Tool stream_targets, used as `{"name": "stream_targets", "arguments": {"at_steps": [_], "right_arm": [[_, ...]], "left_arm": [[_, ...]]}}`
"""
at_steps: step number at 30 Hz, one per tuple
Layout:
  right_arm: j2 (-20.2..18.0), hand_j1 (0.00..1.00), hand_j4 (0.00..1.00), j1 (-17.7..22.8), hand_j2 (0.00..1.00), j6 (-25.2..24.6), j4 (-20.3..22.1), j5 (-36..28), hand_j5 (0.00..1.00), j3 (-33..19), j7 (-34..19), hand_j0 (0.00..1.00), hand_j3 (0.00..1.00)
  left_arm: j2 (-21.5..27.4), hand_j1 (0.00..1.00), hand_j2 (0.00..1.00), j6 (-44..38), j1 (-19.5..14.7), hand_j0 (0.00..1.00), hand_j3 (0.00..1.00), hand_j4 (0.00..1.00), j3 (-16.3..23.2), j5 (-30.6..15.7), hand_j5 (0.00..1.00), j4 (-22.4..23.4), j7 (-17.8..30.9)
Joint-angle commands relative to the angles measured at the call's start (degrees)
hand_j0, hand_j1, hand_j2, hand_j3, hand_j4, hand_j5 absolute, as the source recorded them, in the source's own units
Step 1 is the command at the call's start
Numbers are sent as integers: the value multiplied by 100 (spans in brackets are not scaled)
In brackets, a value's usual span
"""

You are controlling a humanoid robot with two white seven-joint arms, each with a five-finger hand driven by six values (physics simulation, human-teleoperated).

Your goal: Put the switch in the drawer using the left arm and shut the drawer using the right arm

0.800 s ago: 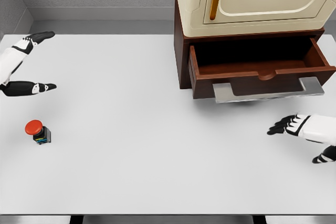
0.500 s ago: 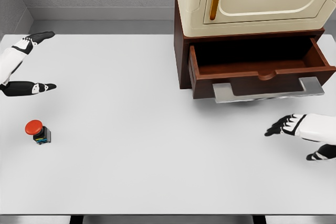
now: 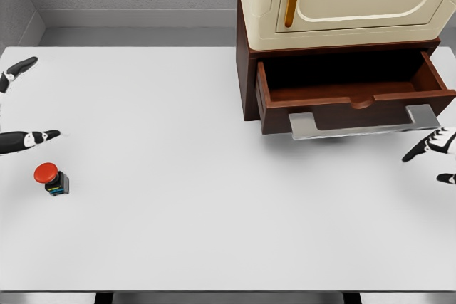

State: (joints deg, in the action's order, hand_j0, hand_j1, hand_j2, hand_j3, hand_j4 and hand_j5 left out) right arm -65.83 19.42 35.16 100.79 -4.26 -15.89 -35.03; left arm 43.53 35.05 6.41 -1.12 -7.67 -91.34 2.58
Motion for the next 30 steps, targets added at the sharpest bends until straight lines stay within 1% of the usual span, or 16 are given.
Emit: {"name": "stream_targets", "arguments": {"at_steps": [1, 2, 3, 5, 6, 7, 8, 9, 11, 14, 16, 20, 23, 24, 26, 30], "right_arm": [[0, 72, 72, 0, 72, -16, 2, -75, 72, -54, 3, 72, 72], [18, 72, 72, 0, 72, -16, 2, -75, 72, -54, 3, 72, 72], [44, 72, 72, 0, 72, -16, 2, -75, 72, -54, 3, 72, 72], [53, 72, 72, 0, 72, -16, 2, -75, 72, -63, 3, 72, 72], [53, 72, 72, 0, 72, -16, 2, -75, 72, -63, 3, 72, 72], [53, 72, 72, 0, 72, -16, 2, -75, 72, -63, 3, 72, 72], [53, 72, 72, 0, 72, -16, 2, -75, 72, -63, 3, 72, 72], [53, 72, 72, 0, 72, -16, 2, -75, 72, -63, 3, 72, 72], [53, 72, 72, 9, 72, -16, 2, -75, 72, -63, 3, 72, 72], [53, 73, 73, 26, 73, -16, 2, -75, 73, -63, 3, 73, 73], [53, 73, 73, 35, 73, -16, 2, -66, 73, -63, 3, 73, 73], [35, 74, 74, 88, 74, -16, 2, -66, 74, -63, 3, 74, 74], [27, 75, 75, 123, 75, -16, 2, -66, 75, -160, 3, 75, 75], [35, 75, 75, 123, 75, -16, 2, -66, 75, -160, 3, 75, 75], [35, 75, 75, 123, 75, -16, 2, -66, 75, -160, 3, 75, 75], [27, 75, 75, 132, 75, -16, 2, -75, 75, -177, 3, 75, 75]], "left_arm": [[297, 100, 100, -5, 44, 100, 100, 100, 33, -331, 100, -147, -469], [393, 100, 100, -5, 281, 100, 100, 100, 33, -410, 100, -269, -758], [473, 99, 99, -5, 422, 99, 99, 99, 33, -428, 99, -384, -952], [481, 99, 99, -5, 519, 99, 99, 99, 120, -428, 99, -489, -1031], [569, 99, 99, -5, 615, 99, 99, 99, 208, -428, 99, -595, -1242], [622, 100, 100, -5, 677, 100, 100, 100, 235, -428, 100, -648, -1321], [622, 100, 100, -5, 712, 100, 100, 100, 235, -419, 100, -692, -1330], [640, 100, 100, -5, 853, 100, 100, 100, 235, -428, 100, -779, -1365], [657, 100, 100, -5, 985, 100, 100, 100, 296, -419, 100, -859, -1366], [745, 100, 100, -5, 1406, 100, 100, 100, 314, -419, 100, -964, -1374], [754, 100, 100, -5, 1451, 100, 100, 100, 455, -419, 100, -973, -1392], [789, 100, 100, -5, 1468, 100, 100, 100, 472, -428, 100, -973, -1401], [789, 100, 100, -5, 1855, 100, 100, 100, 560, -419, 100, -964, -1401], [798, 100, 100, -5, 1908, 100, 100, 100, 639, -402, 100, -956, -1401], [807, 100, 100, -5, 1916, 100, 100, 100, 692, -402, 100, -903, -1401], [780, 100, 100, -5, 1855, 100, 100, 100, 753, -393, 100, -516, -1401]]}}
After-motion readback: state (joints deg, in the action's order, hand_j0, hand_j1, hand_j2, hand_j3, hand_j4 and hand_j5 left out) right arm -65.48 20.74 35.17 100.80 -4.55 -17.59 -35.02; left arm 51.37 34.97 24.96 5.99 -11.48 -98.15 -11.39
